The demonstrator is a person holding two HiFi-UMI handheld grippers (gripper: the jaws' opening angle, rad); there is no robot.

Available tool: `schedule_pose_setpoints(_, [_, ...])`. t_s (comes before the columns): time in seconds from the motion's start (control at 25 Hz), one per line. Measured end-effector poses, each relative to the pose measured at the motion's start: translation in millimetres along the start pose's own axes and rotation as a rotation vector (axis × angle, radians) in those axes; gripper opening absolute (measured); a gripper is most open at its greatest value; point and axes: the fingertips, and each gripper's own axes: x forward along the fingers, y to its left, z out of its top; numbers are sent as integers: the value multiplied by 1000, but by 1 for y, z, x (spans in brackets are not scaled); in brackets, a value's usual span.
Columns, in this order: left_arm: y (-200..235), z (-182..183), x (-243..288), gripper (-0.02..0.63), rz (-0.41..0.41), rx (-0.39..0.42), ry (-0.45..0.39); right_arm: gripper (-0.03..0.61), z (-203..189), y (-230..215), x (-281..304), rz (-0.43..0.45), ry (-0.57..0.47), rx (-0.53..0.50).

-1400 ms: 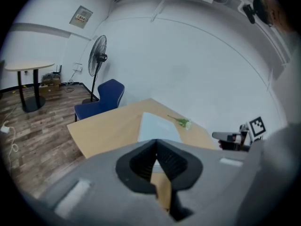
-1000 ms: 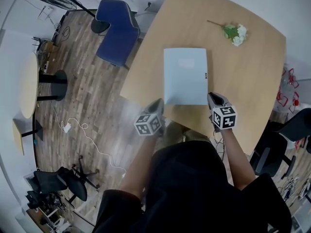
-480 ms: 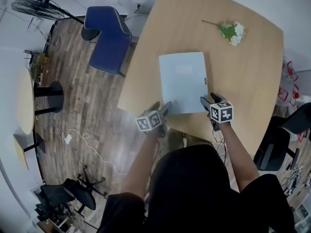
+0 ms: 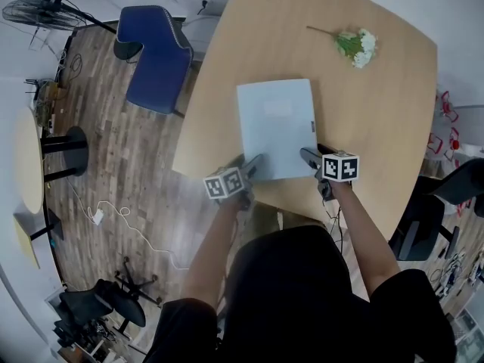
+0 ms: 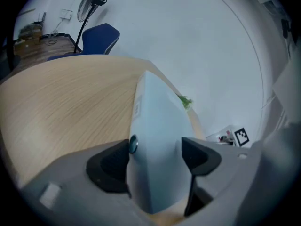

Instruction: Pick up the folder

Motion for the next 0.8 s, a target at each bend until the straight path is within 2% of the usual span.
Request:
schedule_pose_setpoints(0.16, [4, -5, 10, 349, -1, -21, 25, 318, 3, -1, 5, 34, 17, 3])
schedule_pose_setpoints(0.36, [9, -11, 17, 360, -42, -97, 19, 331, 1, -6, 10, 62, 21, 34])
schedule_pose_setpoints(0.64, [10, -11, 13, 354, 9, -43, -12, 319, -2, -3, 6, 71, 2, 31])
schedule_pose_setpoints(0.8, [-4, -1, 1, 354, -4, -6, -85, 318, -1, 7, -2, 93, -34, 36])
